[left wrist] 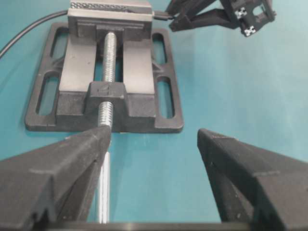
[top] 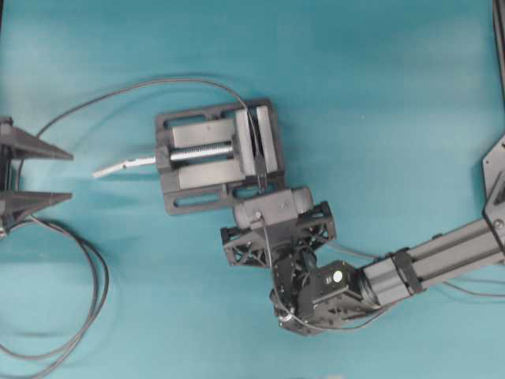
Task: Insert the USB cable into the fixed female connector.
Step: 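Open the right gripper and pull it back from the plug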
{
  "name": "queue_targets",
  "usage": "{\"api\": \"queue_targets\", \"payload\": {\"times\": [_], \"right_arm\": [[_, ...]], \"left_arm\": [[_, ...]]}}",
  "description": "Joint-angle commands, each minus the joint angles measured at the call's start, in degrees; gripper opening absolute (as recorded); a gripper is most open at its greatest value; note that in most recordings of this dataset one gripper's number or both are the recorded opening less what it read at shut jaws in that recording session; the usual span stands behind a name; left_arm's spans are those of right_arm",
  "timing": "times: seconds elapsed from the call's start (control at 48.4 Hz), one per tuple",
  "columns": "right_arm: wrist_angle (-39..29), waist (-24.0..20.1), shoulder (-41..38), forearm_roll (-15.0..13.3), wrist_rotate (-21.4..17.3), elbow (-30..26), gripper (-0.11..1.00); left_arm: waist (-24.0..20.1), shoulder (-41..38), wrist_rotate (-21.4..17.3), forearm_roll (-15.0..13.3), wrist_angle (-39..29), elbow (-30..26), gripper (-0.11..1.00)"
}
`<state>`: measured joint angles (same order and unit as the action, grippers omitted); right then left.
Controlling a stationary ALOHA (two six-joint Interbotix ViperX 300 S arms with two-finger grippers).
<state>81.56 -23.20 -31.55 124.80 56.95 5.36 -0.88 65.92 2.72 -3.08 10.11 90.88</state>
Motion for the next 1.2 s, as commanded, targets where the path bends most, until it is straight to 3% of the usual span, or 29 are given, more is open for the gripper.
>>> {"api": "queue_targets", "payload": {"times": [0.0, 0.33, 0.537, 0.909, 1.177], "right_arm": [[0.62, -0.35, 2.72, 0.09, 0.09, -0.44, 0.47], [-0.79, -1.41, 3.60, -0.35, 0.88, 0.79, 0.47], [-2.72, -2.20, 6.24, -2.64, 1.23, 4.48, 0.47], [-9.49, -2.55, 14.33, -8.26, 0.35, 15.91, 0.47], [-13.10, -2.64, 20.83, -12.48, -3.25, 25.22, 0.47]], "left_arm": [[0.09, -0.79, 0.44, 0.18, 0.26, -0.70, 0.88], [0.09, -0.79, 0.44, 0.26, 0.26, -0.70, 0.88], [0.00, -0.79, 0.44, 0.18, 0.35, -0.70, 0.88], [0.09, -0.79, 0.44, 0.26, 0.35, -0.70, 0.88], [0.09, -0.79, 0.44, 0.18, 0.35, -0.70, 0.88]]}}
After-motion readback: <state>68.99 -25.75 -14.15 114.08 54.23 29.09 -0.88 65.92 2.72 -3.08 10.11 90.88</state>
